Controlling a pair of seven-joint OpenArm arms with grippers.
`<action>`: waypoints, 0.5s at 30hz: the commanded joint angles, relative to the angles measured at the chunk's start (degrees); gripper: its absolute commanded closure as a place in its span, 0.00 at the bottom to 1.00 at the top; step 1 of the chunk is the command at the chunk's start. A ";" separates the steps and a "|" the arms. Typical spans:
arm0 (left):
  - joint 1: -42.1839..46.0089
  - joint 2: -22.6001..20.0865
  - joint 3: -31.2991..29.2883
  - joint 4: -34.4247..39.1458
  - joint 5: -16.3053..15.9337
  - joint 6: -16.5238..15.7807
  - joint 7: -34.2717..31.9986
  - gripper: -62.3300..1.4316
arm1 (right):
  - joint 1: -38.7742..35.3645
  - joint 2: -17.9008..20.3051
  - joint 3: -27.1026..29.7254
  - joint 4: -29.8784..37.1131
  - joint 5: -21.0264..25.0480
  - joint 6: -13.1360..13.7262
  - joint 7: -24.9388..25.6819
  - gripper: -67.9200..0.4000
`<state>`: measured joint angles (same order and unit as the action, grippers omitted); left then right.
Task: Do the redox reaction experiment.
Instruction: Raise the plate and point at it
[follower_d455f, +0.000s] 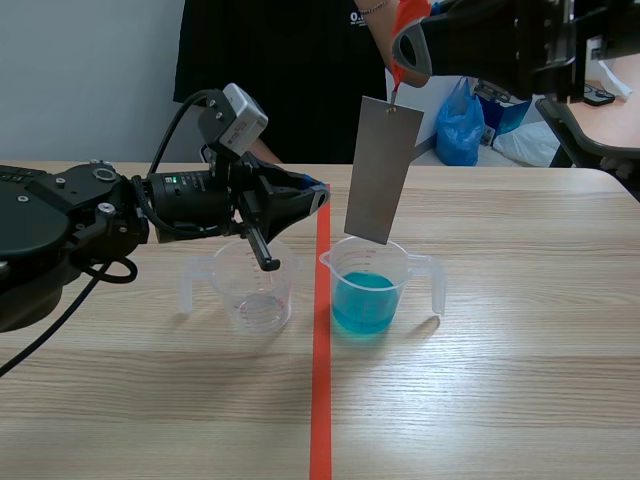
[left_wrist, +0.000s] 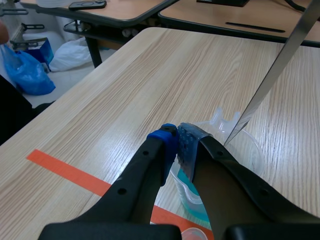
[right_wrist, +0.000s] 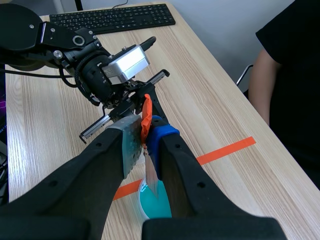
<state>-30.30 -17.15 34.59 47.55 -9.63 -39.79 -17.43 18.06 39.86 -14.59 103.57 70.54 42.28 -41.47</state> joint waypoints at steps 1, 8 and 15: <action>-0.83 0.48 -0.66 0.76 -0.28 -0.09 -1.16 0.91 | 0.94 0.92 1.20 0.74 0.85 0.44 0.61 0.97; -0.83 1.07 -0.63 0.76 6.03 -0.09 -1.14 0.91 | 0.94 0.92 1.20 0.74 0.85 0.44 0.61 0.97; -0.83 0.92 -1.14 0.76 5.90 -0.09 -1.16 0.91 | 0.94 0.92 1.20 0.74 0.85 0.44 0.61 0.97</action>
<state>-30.30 -16.36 34.50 47.55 -2.61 -39.79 -17.74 18.06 39.86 -14.59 103.57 70.54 42.28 -41.47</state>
